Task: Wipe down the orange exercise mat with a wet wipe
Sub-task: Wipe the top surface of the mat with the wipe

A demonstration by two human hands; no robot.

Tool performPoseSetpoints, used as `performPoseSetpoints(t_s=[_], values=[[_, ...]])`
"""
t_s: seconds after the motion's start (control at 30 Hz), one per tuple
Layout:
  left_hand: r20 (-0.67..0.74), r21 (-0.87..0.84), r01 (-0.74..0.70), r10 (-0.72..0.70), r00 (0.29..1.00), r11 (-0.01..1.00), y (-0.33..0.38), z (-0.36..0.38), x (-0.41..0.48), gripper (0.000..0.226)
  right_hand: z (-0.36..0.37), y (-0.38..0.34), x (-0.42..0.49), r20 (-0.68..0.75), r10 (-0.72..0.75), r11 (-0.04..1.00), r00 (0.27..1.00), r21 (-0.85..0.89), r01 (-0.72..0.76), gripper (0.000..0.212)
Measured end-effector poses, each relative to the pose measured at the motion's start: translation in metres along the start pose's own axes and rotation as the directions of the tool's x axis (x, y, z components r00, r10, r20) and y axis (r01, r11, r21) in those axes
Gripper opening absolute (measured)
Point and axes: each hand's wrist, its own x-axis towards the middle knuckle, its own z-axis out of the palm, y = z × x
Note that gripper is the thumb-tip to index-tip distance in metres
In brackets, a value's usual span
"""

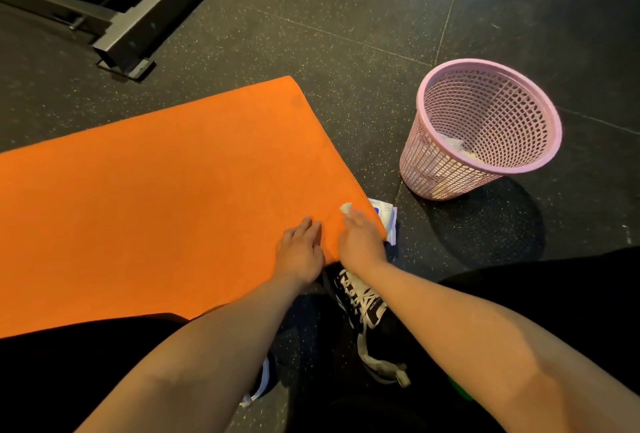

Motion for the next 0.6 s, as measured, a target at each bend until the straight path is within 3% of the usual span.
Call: performPoseSetpoints(t_s=[0.07, 0.13, 0.23, 0.3, 0.37, 0.53, 0.6], values=[[0.014, 0.014, 0.019, -0.019, 1.0, 1.0, 0.0, -0.002, 0.003, 0.059, 0.008, -0.015, -0.009, 0.072, -0.185, 0.983, 0.98, 0.018, 0.184, 0.05], [0.01, 0.015, 0.037, -0.037, 0.999, 0.999, 0.0, -0.004, 0.008, 0.06, 0.011, -0.011, -0.003, 0.105, -0.256, 0.964, 0.961, -0.049, 0.262, 0.051], [0.026, 0.058, 0.04, -0.042, 0.999, 0.998, -0.004, -0.007, 0.017, 0.06, 0.0, 0.01, 0.028, 0.077, -0.103, 0.985, 0.992, -0.132, 0.113, 0.056], [0.03, 0.072, 0.034, -0.036, 0.999, 0.997, -0.006, -0.007, 0.022, 0.058, -0.009, 0.015, 0.045, 0.051, 0.052, 0.992, 0.997, -0.117, -0.046, 0.058], [0.014, 0.035, 0.052, -0.053, 0.998, 0.998, -0.008, -0.005, 0.027, 0.057, -0.007, 0.008, 0.052, 0.041, 0.099, 0.992, 0.994, -0.086, -0.095, 0.058], [0.002, -0.087, 0.113, -0.114, 0.994, 0.99, -0.009, -0.01, 0.042, 0.059, 0.015, -0.021, 0.041, 0.167, -0.232, 0.971, 0.958, -0.016, 0.238, 0.055], [0.014, -0.066, 0.116, -0.115, 0.993, 0.991, -0.01, -0.008, 0.044, 0.06, 0.016, -0.017, 0.048, 0.195, -0.248, 0.961, 0.949, -0.076, 0.267, 0.055]])
